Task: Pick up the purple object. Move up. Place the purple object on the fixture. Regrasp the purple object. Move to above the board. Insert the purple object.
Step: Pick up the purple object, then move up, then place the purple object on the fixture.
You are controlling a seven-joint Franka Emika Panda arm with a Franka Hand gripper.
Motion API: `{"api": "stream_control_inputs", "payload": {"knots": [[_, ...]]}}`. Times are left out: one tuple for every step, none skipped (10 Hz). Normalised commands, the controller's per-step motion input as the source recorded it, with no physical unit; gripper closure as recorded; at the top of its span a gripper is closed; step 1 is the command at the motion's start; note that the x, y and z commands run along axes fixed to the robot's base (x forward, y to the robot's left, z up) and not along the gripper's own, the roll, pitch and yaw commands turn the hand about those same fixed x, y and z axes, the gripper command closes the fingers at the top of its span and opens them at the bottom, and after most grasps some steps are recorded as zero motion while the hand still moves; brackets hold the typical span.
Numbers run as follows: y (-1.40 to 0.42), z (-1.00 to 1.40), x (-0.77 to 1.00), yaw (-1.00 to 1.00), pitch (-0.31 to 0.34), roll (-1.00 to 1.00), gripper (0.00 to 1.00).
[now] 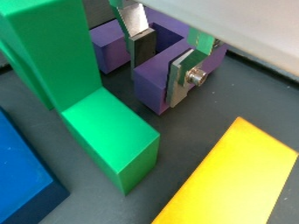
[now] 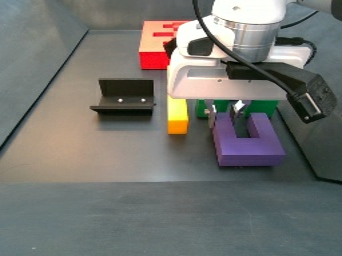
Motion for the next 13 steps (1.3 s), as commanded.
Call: {"api": "stream_control_inputs", "payload": {"knots": [[0.0,0.0,0.0,0.0,0.0,0.0,1.0],[0.0,0.0,0.0,0.0,0.0,0.0,1.0],[0.0,0.0,0.0,0.0,0.0,0.0,1.0],[0.0,0.0,0.0,0.0,0.0,0.0,1.0],[0.0,0.0,0.0,0.0,0.0,0.0,1.0],[0.0,0.0,0.0,0.0,0.0,0.0,1.0],[0.0,0.83,0.0,0.0,0.0,0.0,1.0],[-0.02,0.85,-0.01,0.0,0.012,-0.01,1.0],[-0.03,0.65,-0.05,0.0,0.045,0.0,1.0],[-0.01,0.45,-0.04,0.0,0.036,0.03,1.0],[0.0,0.0,0.0,0.0,0.02,0.0,1.0],[0.0,0.0,0.0,0.0,0.014,0.0,1.0],[0.26,0.0,0.65,-0.29,0.346,-0.3,1.0]]}}
